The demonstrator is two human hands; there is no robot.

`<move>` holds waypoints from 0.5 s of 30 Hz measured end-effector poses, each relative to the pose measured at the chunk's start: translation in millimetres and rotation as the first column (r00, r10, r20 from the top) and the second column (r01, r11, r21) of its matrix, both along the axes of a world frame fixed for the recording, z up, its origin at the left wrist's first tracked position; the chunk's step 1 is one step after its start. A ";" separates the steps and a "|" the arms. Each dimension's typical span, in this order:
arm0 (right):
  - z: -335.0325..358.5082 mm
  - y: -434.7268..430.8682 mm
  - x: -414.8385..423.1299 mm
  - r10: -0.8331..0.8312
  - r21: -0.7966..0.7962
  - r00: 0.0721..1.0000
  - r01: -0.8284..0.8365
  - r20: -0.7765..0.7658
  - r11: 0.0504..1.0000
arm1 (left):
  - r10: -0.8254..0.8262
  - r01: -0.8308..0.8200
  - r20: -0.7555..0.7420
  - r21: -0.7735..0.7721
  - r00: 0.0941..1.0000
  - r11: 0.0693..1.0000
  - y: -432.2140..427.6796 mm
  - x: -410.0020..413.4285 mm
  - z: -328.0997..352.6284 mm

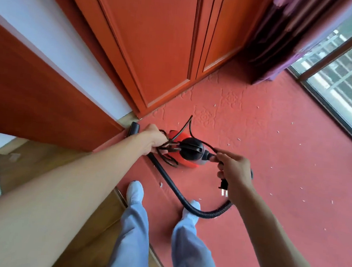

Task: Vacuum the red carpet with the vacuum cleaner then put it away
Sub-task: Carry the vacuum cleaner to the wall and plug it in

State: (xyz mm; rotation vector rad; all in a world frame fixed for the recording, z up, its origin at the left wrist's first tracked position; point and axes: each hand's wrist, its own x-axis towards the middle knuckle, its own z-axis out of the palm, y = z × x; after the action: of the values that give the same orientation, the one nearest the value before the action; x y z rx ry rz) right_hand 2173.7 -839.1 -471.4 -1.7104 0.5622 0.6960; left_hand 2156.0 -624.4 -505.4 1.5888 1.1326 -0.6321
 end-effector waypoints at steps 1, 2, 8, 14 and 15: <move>13.6 -7.9 6.0 -0.013 -0.006 0.999 0.013 0.032 1.000 | 0.021 -0.021 -0.006 0.011 1.000 1.000 -0.7 0.1 10.4; 28.9 -14.0 13.0 -0.021 -0.009 0.998 0.022 0.067 1.000 | 0.054 -0.054 0.006 0.010 0.999 0.998 -2.6 0.6 23.9; 122.9 -2.4 42.6 0.073 0.058 0.965 -0.090 0.252 0.994 | 0.349 -0.323 0.098 -0.209 0.932 0.923 -23.7 -4.1 112.5; 208.1 38.2 46.3 0.128 0.426 0.972 -0.203 0.197 0.881 | 0.563 -0.512 0.187 -0.258 0.805 0.819 -20.6 -38.9 183.9; 222.0 44.5 44.5 0.142 0.503 0.977 -0.206 0.161 0.839 | 0.620 -0.562 0.176 -0.291 0.764 0.775 -16.2 -44.8 192.0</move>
State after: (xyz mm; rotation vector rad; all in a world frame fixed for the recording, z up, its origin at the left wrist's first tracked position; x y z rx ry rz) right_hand 2218.3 -794.5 -249.4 -1.2865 0.1102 0.7867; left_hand 2111.1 -640.7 -313.4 0.9912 1.2288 -0.1028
